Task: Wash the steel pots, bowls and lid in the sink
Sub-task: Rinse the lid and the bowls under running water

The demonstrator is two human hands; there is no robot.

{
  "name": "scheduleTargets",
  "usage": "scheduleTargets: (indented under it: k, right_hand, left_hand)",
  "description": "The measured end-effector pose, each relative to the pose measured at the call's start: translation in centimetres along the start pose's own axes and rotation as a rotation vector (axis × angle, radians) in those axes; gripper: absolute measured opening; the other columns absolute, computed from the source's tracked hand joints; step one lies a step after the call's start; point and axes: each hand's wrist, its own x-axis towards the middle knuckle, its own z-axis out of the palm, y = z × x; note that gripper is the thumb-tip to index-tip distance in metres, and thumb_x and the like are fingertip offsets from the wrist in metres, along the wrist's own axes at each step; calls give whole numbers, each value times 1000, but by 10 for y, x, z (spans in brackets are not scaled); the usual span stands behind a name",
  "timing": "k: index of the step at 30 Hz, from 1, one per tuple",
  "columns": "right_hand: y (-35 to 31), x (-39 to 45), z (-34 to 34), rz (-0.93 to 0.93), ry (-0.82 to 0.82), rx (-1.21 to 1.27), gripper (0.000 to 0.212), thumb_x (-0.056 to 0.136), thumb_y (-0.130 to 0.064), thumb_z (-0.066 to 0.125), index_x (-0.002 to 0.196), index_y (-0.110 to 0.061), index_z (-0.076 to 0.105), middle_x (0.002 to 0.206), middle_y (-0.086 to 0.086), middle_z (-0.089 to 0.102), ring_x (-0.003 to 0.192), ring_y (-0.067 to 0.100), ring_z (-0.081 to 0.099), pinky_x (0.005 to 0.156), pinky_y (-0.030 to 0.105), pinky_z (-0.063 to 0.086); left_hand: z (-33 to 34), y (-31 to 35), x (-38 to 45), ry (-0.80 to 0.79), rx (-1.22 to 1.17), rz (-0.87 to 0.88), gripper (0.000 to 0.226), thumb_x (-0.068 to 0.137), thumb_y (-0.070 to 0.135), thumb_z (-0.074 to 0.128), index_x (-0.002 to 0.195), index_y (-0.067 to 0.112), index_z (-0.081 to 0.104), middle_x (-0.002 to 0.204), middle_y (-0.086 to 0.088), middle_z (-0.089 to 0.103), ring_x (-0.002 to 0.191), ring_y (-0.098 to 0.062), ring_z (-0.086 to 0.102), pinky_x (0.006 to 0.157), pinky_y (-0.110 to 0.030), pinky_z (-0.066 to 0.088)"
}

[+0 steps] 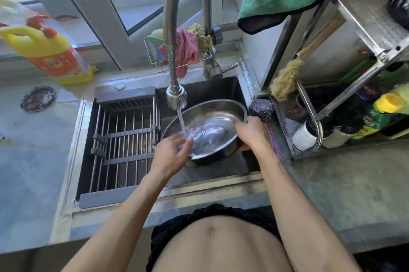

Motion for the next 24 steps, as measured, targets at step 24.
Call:
scheduleTargets:
  k: [24]
  right_hand:
    - [10,-14,38,-87,-208,39,45,94,-42,59,129,-14,60,127,6,63,119,25,58,89,25,41]
  left_hand:
    - [-14,3,19,158,-1129,-693,34,99,45,62,87,14,66,107,-15,76,104,-30,72,97,-44,56]
